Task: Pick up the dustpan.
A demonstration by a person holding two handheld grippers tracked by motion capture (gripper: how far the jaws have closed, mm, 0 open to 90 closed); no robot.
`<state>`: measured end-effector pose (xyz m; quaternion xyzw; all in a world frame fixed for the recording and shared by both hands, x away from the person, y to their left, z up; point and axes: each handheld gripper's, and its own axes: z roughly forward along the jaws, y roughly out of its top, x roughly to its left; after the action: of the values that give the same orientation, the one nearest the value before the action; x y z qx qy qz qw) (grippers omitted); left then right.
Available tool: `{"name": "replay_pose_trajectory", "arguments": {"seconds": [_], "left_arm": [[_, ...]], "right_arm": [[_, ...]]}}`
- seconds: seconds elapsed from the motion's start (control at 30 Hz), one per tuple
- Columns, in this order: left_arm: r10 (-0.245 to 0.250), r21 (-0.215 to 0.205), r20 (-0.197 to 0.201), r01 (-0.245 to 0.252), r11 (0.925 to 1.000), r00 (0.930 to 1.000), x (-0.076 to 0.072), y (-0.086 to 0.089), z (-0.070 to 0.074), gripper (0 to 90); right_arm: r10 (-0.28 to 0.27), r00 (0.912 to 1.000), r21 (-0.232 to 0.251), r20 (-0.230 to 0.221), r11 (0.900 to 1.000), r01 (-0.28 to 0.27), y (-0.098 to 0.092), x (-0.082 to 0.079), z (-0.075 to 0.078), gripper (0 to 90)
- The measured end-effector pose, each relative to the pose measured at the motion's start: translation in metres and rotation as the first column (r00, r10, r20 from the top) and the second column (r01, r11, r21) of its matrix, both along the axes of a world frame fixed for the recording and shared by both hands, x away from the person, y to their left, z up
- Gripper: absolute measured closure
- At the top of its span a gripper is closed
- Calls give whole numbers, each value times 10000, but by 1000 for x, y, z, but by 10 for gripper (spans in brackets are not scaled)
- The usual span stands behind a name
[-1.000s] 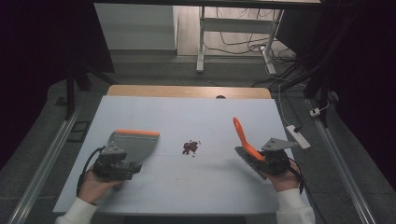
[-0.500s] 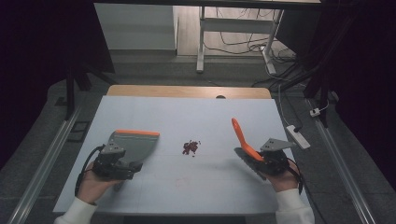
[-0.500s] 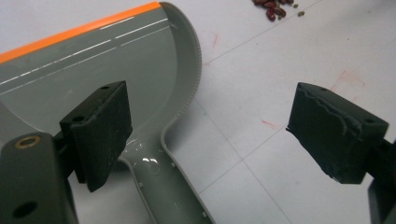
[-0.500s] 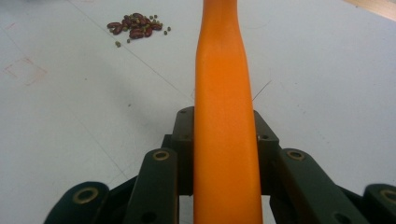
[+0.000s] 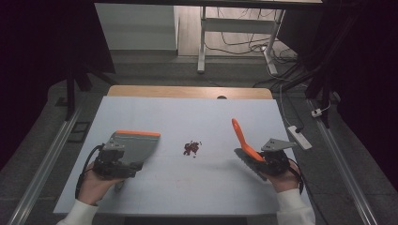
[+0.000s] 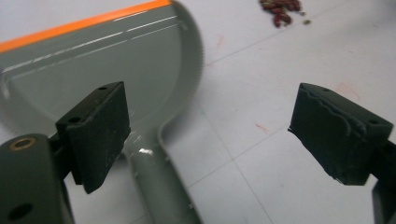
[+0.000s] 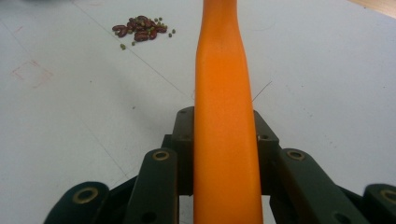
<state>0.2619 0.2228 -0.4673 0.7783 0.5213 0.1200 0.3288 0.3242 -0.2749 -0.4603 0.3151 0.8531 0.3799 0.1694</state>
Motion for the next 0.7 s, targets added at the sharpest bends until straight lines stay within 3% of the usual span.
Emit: {"name": "replay_pose_trajectory", "arguments": {"seconds": [0.13, 0.23, 0.3, 0.37, 0.47, 0.5, 0.7], "left_arm": [[408, 50, -225, -407, 9992, 9989, 0, 2, 0, 130], [888, 369, -596, -867, 9956, 9943, 2, 4, -4, 117], [944, 337, -718, -922, 9952, 9929, 3, 5, -5, 110], [1181, 434, -1039, -1142, 9925, 9875, 5, 6, -9, 93], [1318, 428, -1159, -1276, 9909, 9845, 6, 8, -11, 77], [1531, 557, -1224, -1473, 9875, 9806, 7, 10, -13, 69], [1655, 484, -1583, -1597, 9860, 9734, 7, 17, -19, 74]], "right_arm": [[13, 10000, 12, 24, 10000, -13, 0, 0, 0, 703], [28, 10000, -23, 52, 10000, -28, 0, 0, 0, 703], [29, 10000, -23, 59, 10000, -29, 0, 1, 0, 702], [24, 10000, -32, 54, 10000, -23, 1, 1, 0, 703], [30, 10000, -87, 58, 10000, -29, 1, 1, -1, 703], [31, 10000, -99, 44, 9999, -31, 1, 1, -1, 703], [-17, 10000, -95, 54, 10000, 18, 1, 1, -1, 702]]}}
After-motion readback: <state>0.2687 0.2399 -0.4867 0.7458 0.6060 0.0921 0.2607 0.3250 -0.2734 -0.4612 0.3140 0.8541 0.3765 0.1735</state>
